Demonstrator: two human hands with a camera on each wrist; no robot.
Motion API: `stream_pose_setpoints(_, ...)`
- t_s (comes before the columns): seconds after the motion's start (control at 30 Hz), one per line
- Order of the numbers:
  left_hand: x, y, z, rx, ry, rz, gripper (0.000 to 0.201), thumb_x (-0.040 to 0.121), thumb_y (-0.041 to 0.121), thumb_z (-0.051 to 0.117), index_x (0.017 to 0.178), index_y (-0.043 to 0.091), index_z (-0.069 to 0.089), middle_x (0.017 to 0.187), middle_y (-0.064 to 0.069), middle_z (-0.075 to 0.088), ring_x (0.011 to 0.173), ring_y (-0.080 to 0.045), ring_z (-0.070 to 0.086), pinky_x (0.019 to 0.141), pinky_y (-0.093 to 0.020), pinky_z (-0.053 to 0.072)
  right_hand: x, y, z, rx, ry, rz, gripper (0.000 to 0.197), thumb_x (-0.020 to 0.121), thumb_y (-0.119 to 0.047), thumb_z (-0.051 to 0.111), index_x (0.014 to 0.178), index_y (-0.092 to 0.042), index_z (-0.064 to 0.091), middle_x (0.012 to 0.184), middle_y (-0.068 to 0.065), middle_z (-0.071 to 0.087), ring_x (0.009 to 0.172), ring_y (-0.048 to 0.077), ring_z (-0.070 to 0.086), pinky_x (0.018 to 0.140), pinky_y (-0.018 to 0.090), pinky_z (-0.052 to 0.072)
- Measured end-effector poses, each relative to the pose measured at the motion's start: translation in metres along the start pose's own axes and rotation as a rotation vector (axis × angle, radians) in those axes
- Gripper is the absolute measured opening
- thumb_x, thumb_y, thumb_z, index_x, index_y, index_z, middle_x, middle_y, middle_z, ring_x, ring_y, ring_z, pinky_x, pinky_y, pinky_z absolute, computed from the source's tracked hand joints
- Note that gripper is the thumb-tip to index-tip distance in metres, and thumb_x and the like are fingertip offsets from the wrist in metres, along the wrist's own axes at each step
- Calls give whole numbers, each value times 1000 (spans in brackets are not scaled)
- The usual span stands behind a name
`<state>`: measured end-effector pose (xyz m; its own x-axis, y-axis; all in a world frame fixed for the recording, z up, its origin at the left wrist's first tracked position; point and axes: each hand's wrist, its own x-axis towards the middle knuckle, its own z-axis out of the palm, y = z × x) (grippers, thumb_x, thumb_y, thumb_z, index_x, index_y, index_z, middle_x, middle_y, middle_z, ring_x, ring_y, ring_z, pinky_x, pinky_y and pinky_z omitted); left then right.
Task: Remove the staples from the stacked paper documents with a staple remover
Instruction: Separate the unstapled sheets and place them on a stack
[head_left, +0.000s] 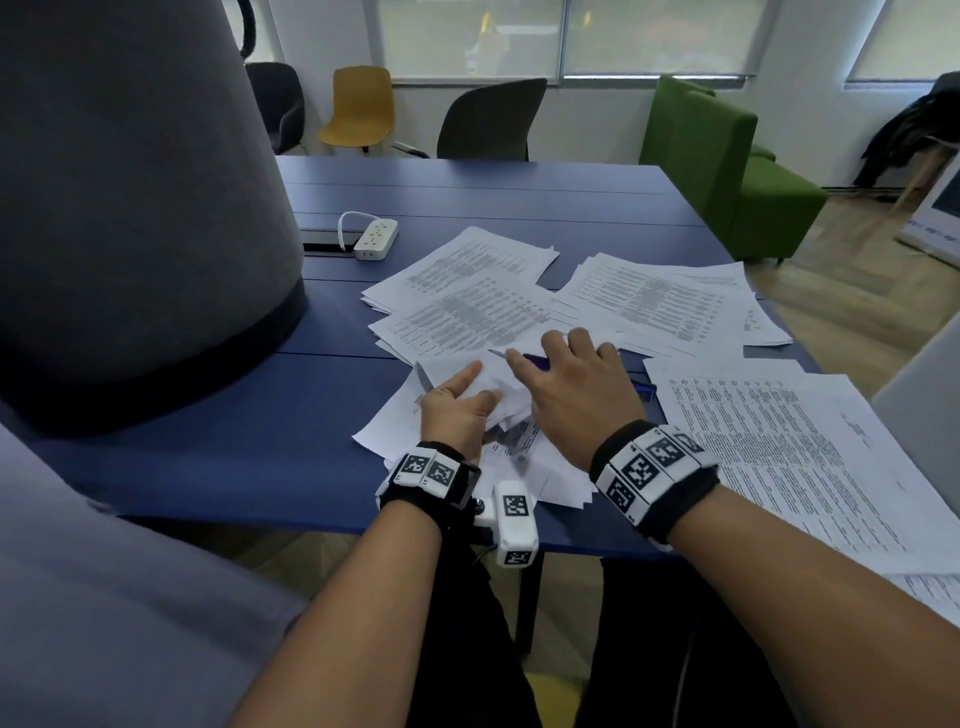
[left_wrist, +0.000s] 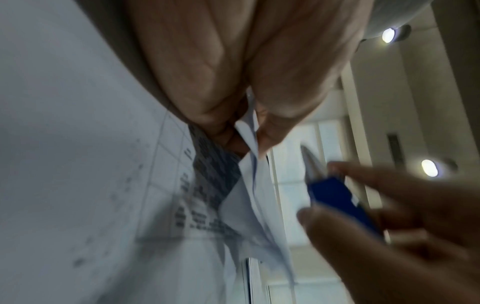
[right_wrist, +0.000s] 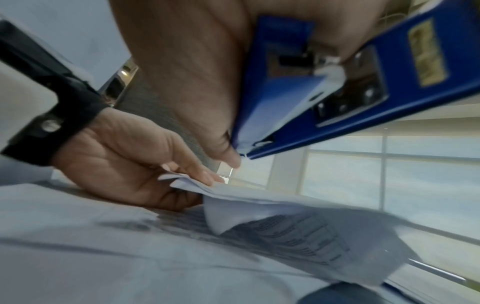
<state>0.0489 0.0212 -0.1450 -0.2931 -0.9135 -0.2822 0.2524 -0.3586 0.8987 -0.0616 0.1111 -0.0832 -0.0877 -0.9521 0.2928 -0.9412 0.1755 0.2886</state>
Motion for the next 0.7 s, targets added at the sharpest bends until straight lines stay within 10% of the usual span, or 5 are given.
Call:
stream_pose_setpoints(0.1, -3, 4, 4, -31, -17, -18, 52, 93, -8, 59, 141, 14, 56, 97, -11, 70, 87, -28, 66, 91, -58, 57, 0, 0, -3, 226, 14, 114, 52, 88, -33, 63, 139, -30, 51, 109, 11, 55, 98, 34, 53, 78, 46, 49)
stream_pose_setpoints(0.27, -4, 38, 2, 36, -159, -80, 67, 79, 0, 49, 143, 19, 55, 130, -12, 60, 78, -26, 64, 50, -26, 49, -7, 39, -12, 934, 73, 439, 36, 88, -32, 67, 124, -26, 65, 94, 2, 68, 87, 21, 62, 82, 27, 49)
stream_pose_setpoints(0.43, 2, 76, 1, 1268, -109, 286, 56, 86, 18, 62, 138, 36, 50, 127, -10, 62, 110, -34, 62, 96, -40, 54, -18, 58, 2, 1208, -65, 620, 26, 93, -32, 60, 119, -28, 59, 103, 3, 69, 81, 17, 64, 70, 28, 52)
stream_pose_setpoints(0.57, 0, 106, 4, 1403, 193, 304, 16, 94, 41, 62, 108, 40, 68, 123, -10, 64, 122, -37, 51, 107, -52, 35, -19, 54, 4, 1302, -186, 604, 16, 98, -28, 57, 112, -22, 61, 99, 4, 66, 81, 22, 61, 75, 34, 50)
stream_pose_setpoints(0.7, -8, 120, 8, 1495, 203, 281, 43, 93, 64, 54, 113, 28, 67, 138, -13, 40, 133, -37, 32, 110, -54, 27, -20, 44, -1, 1237, -180, 477, 24, 97, -29, 56, 121, -29, 56, 72, -1, 60, 62, 16, 56, 66, 31, 47)
